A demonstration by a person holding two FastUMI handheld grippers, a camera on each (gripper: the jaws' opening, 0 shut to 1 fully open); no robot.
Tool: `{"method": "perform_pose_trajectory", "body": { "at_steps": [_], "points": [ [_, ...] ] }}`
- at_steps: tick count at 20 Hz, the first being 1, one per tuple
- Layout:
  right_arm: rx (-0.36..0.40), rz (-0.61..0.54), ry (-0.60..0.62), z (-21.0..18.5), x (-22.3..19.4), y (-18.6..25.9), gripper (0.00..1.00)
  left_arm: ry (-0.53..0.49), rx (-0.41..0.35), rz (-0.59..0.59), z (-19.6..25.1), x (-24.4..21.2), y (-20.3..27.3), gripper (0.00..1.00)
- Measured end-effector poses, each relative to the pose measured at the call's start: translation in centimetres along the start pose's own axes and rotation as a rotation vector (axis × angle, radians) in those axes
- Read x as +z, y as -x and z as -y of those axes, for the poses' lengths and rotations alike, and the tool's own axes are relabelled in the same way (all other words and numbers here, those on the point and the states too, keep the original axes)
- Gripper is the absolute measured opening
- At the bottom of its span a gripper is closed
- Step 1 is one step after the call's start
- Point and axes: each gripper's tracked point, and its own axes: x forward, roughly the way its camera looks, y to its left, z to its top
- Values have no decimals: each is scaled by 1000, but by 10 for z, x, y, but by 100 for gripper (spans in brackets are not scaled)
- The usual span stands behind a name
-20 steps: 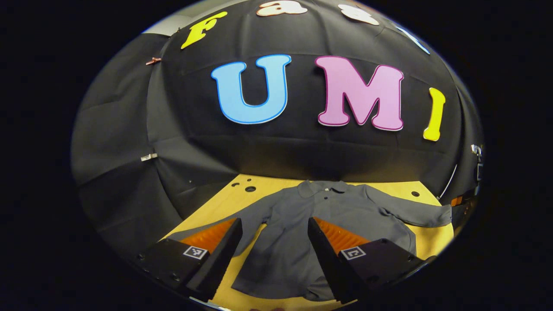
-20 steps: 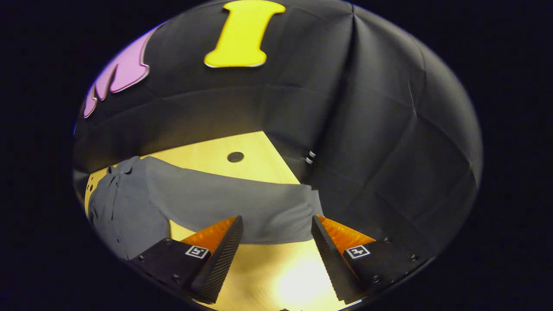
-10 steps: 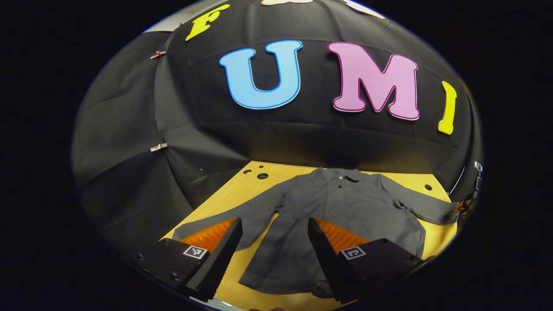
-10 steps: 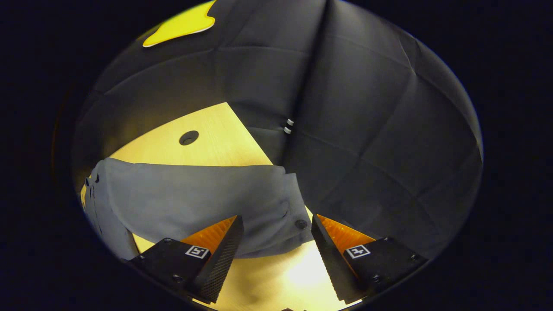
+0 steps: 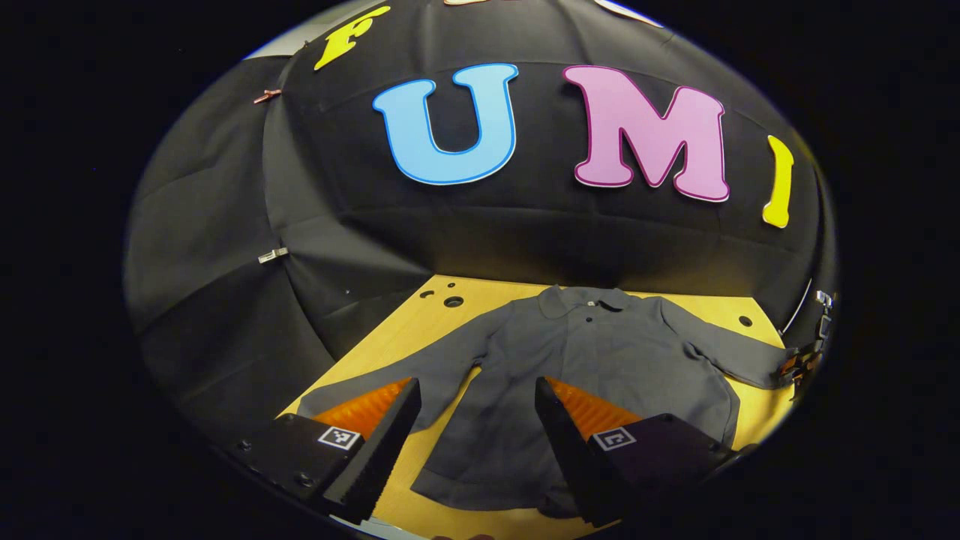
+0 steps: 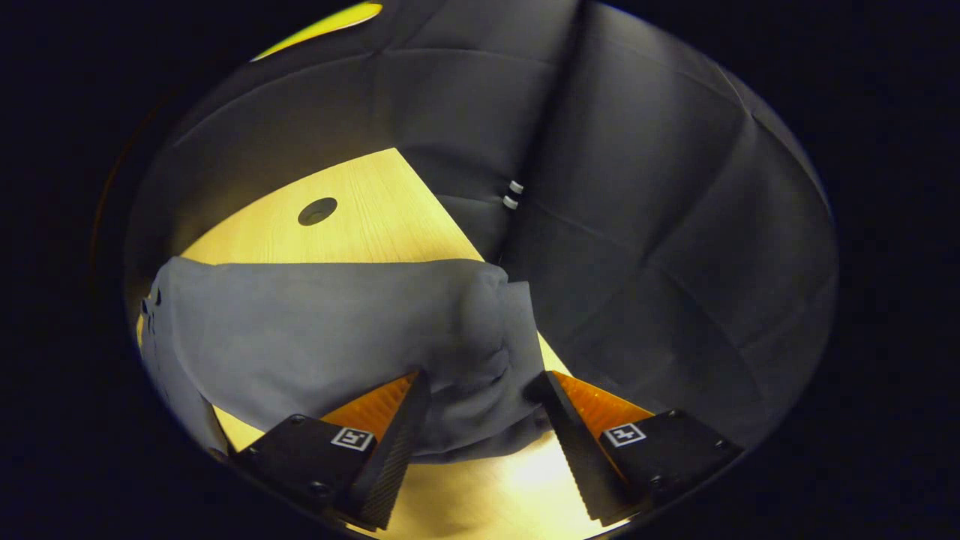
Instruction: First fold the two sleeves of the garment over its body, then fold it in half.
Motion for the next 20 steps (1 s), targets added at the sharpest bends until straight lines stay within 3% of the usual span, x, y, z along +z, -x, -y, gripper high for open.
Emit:
{"method": "perform_pose_trajectory", "body": {
  "at_steps": [1,2,3,6,7,8,10,15,20],
  "points": [
    [1,8,-20,2,4,2,82,-6,-1,4,1,2,-2,96],
    [5,3,-11,4,3,2,86,-13,-2,6,3,3,-2,96],
    [12,10,3,3,5,6,83,-16,-3,9,4,4,-3,96],
    [17,30,66,-5,4,0,43,-20,-4,11,4,6,-1,96],
    [13,37,89,-10,4,-1,41,-21,-4,11,3,5,-1,96],
    [5,41,111,-15,3,-1,23,-22,-2,9,1,6,-2,96],
    [-1,37,129,-20,3,-1,10,-21,6,7,-6,6,-3,96],
    [-3,56,116,-27,15,7,5,-16,22,2,-24,4,-9,96],
    [5,160,198,-51,38,54,5,-19,2,20,-44,9,-16,96]
  ]
}}
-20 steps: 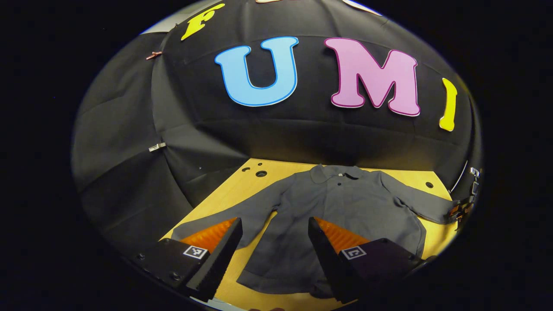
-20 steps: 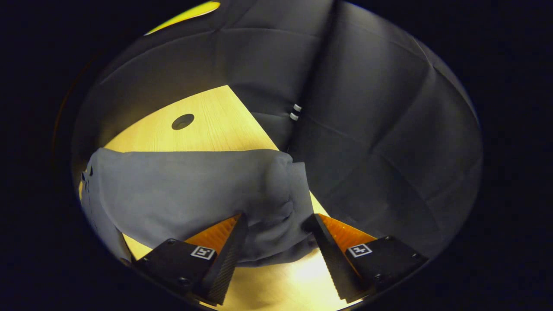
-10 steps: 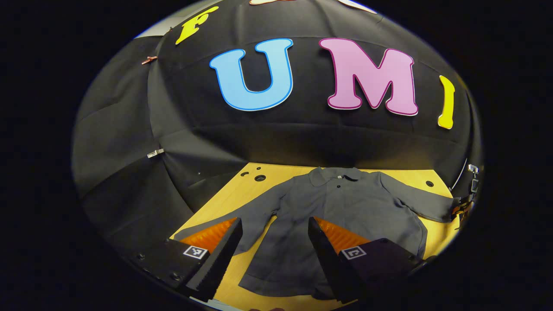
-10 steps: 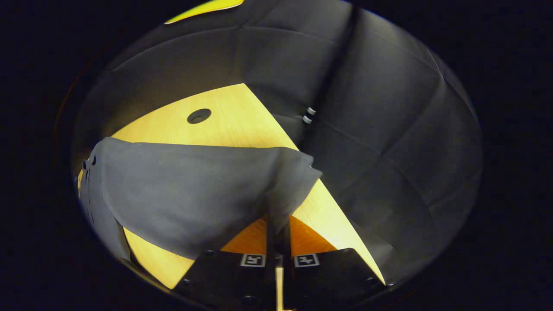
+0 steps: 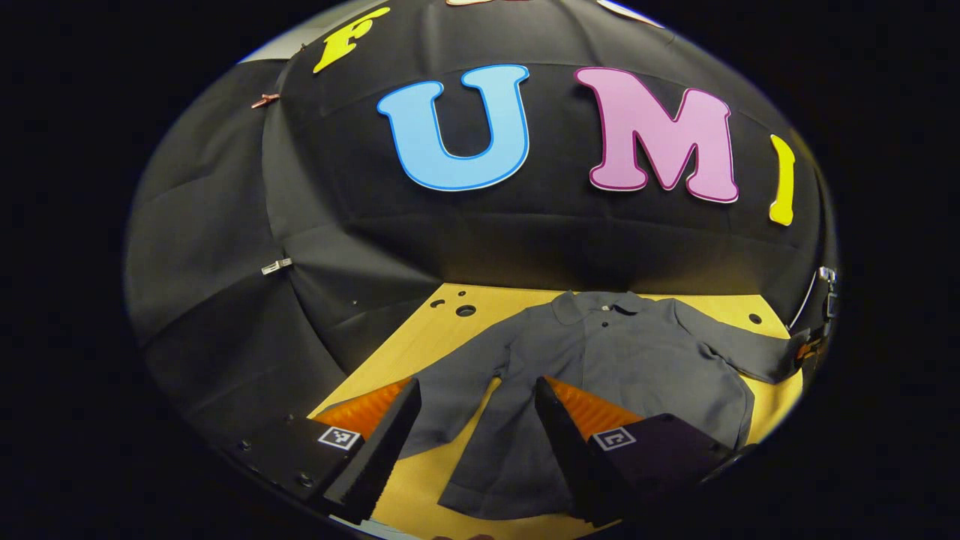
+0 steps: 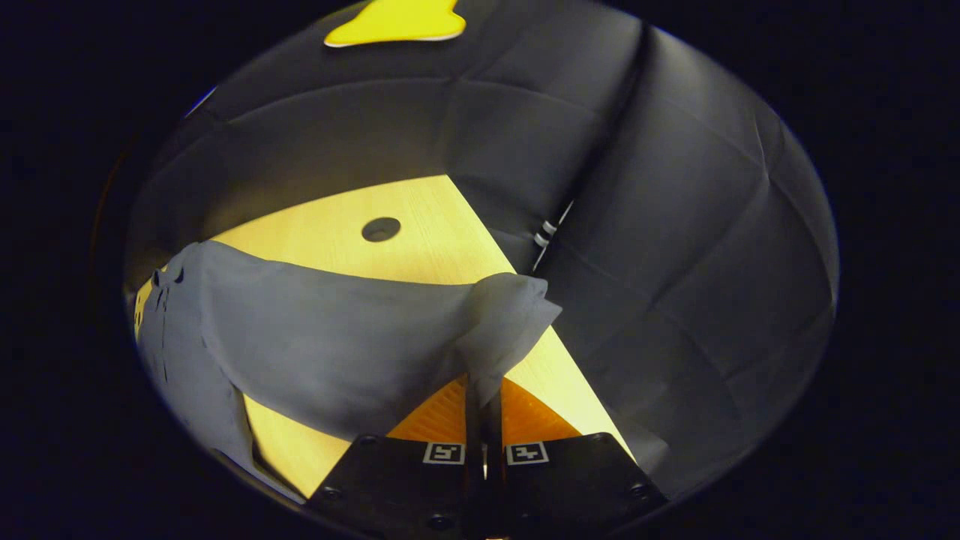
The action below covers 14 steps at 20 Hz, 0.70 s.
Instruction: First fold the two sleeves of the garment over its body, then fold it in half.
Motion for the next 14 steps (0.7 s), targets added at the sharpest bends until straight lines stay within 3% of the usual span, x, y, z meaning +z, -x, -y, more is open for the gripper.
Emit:
{"method": "perform_pose_trajectory", "body": {
  "at_steps": [9,10,11,14],
  "points": [
    [112,147,138,-98,71,102,5,53,22,8,-60,-9,-7,96],
    [132,158,146,-112,79,107,0,64,25,4,-65,-12,-8,96],
    [151,174,164,-127,86,115,5,74,31,1,-71,-15,-7,96],
    [218,205,204,-175,104,138,5,102,50,-13,-88,-23,-12,96]
  ]
}}
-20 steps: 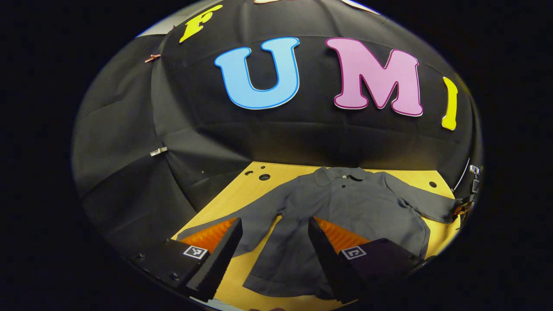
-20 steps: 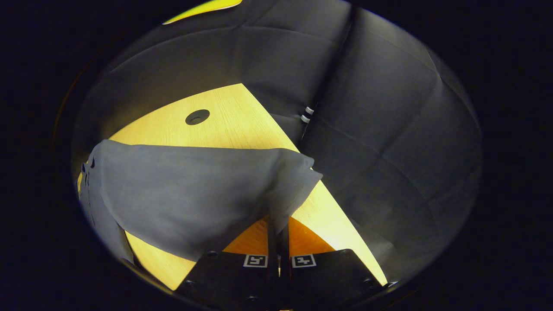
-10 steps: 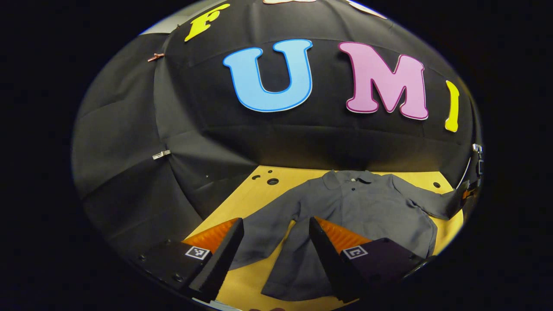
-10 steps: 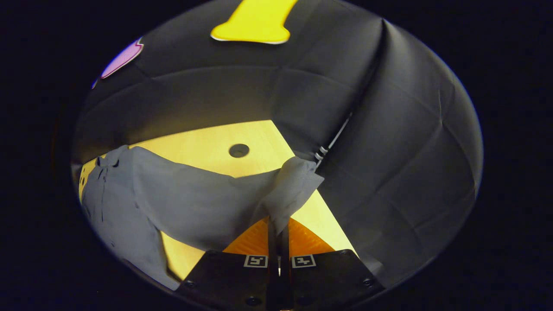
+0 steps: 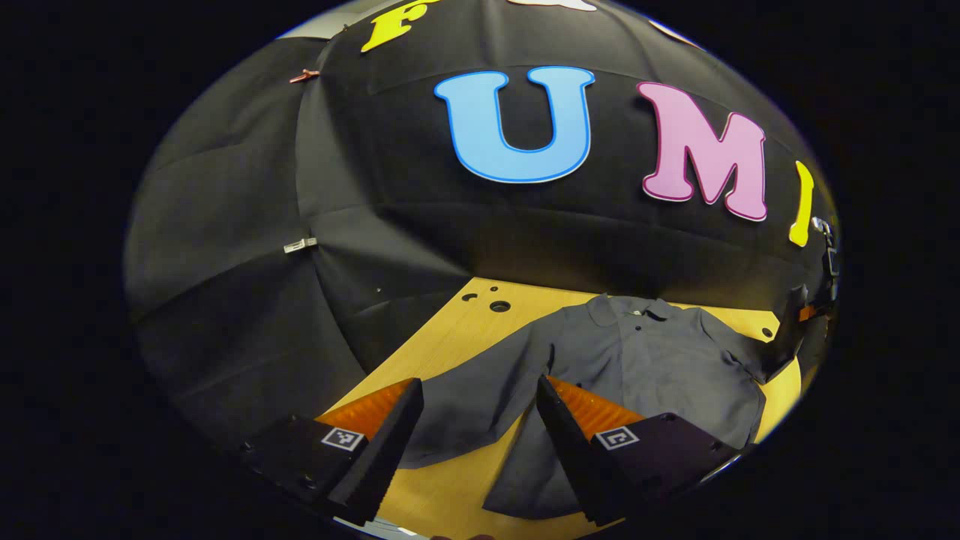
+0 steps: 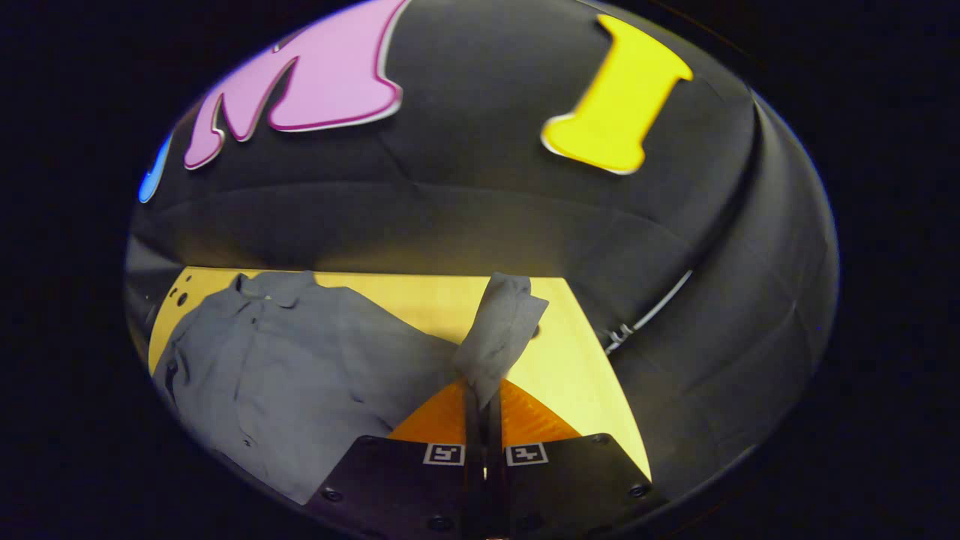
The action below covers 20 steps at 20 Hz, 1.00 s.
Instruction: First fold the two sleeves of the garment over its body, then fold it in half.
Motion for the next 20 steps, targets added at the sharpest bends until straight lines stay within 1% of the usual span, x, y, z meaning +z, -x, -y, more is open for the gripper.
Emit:
{"method": "perform_pose_trajectory", "body": {
  "at_steps": [4,7,11,15,18,20],
  "points": [
    [76,18,26,-70,25,-3,5,31,16,-19,-18,-10,-6,96],
    [134,38,87,-132,44,-9,5,32,28,-41,-28,-21,-11,96],
    [237,58,122,-213,62,-7,5,55,47,-55,-43,-29,-17,96],
    [332,63,180,-298,60,-4,5,78,65,-66,-58,-38,-19,96],
    [406,34,189,-364,43,-3,5,72,87,-86,-71,-50,-20,96],
    [440,27,222,-399,33,-3,5,78,103,-96,-80,-58,-21,96]
  ]
}}
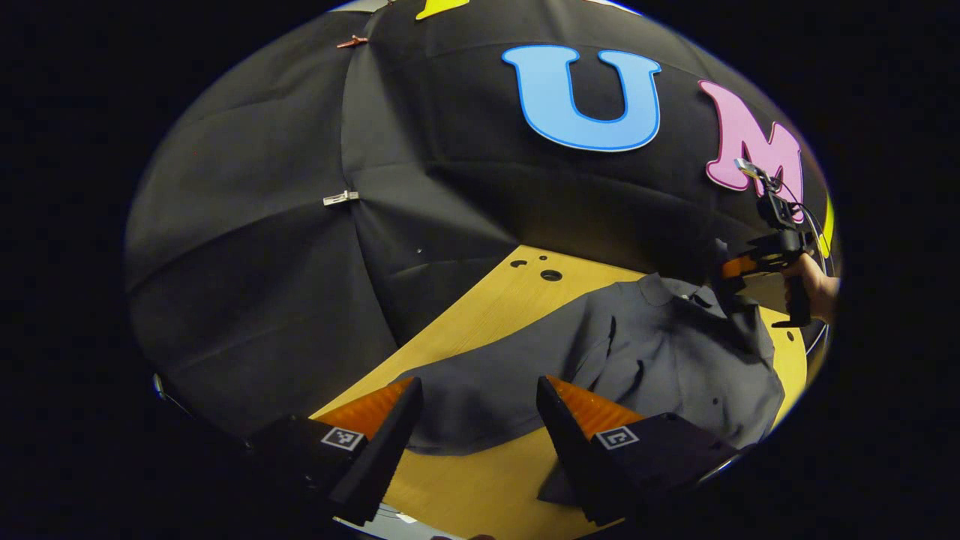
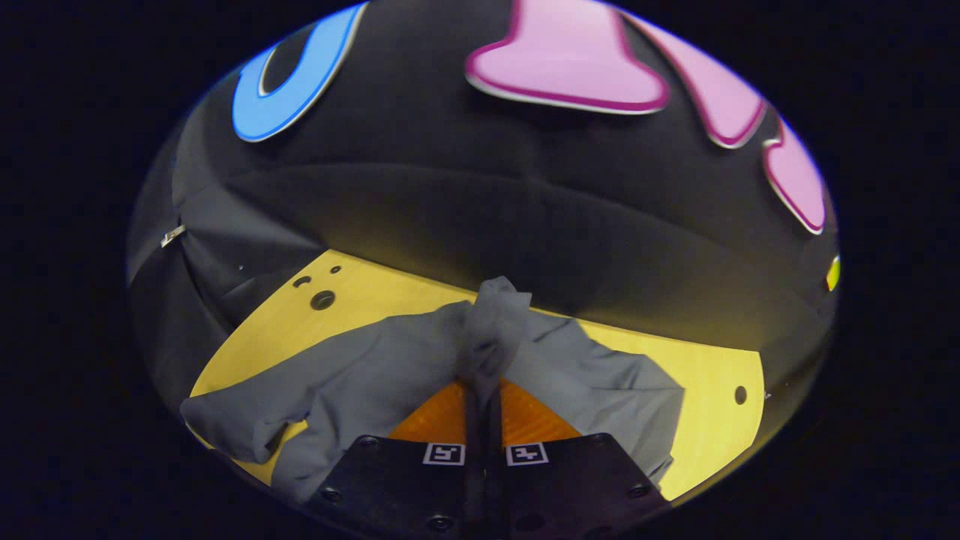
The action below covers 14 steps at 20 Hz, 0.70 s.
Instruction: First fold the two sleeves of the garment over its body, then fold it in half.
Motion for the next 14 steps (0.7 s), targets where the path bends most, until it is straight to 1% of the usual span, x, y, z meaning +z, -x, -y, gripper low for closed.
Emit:
{"method": "perform_pose_trajectory", "body": {
  "at_steps": [4,7,9,11,12,13,14],
  "points": [
    [52,-17,46,-59,-6,-29,5,18,41,-21,-26,-12,-5,96],
    [74,-40,63,-90,-17,-46,5,45,76,-32,-42,-22,-13,96],
    [92,-55,73,-107,-26,-56,8,70,95,-44,-50,-30,-19,96],
    [132,-59,76,-132,-33,-62,20,93,113,-58,-56,-38,-24,96],
    [149,-61,75,-142,-37,-63,28,105,122,-66,-59,-43,-27,96],
    [159,-65,80,-149,-40,-62,32,115,131,-74,-63,-46,-29,96],
    [150,-62,95,-150,-43,-64,40,120,146,-77,-68,-47,-29,96]
  ]
}}
